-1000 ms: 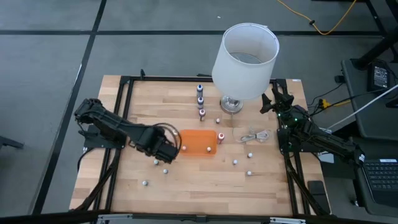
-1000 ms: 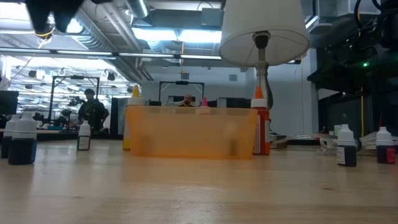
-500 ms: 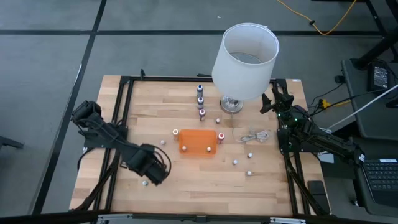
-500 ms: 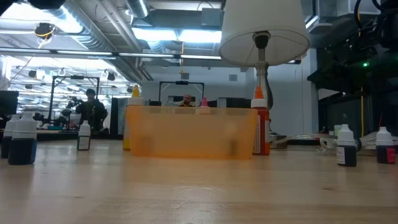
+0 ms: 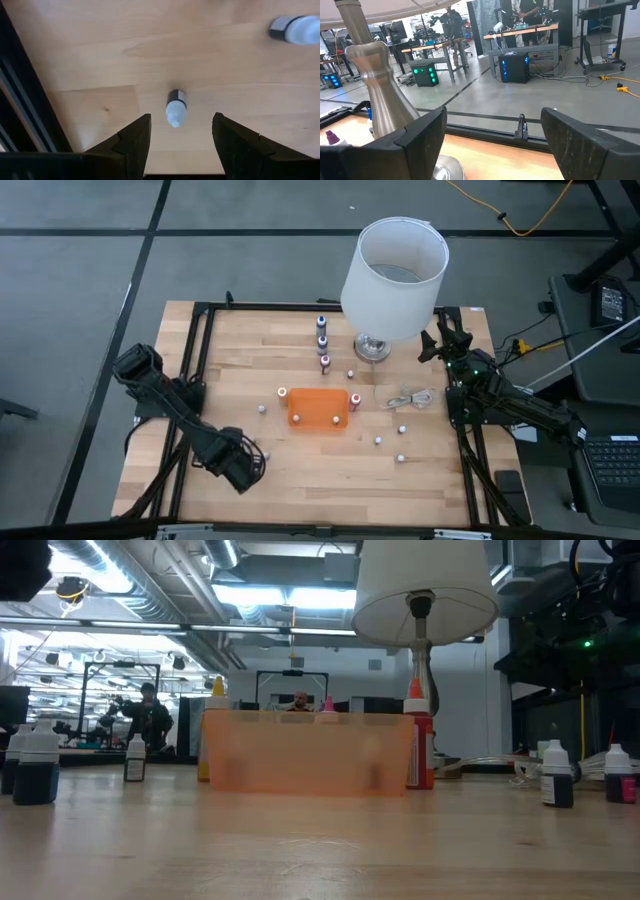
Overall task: Pick & Place food coloring
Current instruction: Put the left small black food coloring bottle into the orange bin
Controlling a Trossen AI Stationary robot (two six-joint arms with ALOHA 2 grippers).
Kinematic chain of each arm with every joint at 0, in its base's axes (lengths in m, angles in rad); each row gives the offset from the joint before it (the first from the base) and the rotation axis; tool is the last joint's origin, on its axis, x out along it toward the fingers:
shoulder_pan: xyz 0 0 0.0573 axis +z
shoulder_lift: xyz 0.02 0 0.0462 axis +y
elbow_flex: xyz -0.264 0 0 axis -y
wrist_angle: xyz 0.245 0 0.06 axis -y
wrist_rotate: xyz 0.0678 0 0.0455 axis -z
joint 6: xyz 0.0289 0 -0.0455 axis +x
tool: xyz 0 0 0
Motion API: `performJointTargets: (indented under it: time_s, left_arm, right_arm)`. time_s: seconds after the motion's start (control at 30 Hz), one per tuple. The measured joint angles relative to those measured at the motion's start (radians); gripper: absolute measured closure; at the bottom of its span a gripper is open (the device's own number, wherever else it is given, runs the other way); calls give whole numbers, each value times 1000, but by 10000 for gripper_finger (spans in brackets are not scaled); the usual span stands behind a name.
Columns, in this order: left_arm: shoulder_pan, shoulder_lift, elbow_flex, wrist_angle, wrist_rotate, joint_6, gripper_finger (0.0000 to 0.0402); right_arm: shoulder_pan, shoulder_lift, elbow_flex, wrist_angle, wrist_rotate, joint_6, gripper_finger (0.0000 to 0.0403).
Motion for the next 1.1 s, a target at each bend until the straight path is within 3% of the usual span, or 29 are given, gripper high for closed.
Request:
performJointTargets:
  time_s: [0.4,0.67,0.8,1.1]
  left_arm:
    - [-15,126,-1,61,46,24,201]
    - [-15,145,-1,68,48,39,205]
    - [-15,145,-1,68,47,41,232]
    - [-14,145,0,72,45,73,333]
  right_arm:
    - [0,0,0,0,0,0,79]
    - [0,0,0,0,0,0,79]
    - [0,0,0,0,0,0,79]
    - [0,0,0,0,0,0,79]
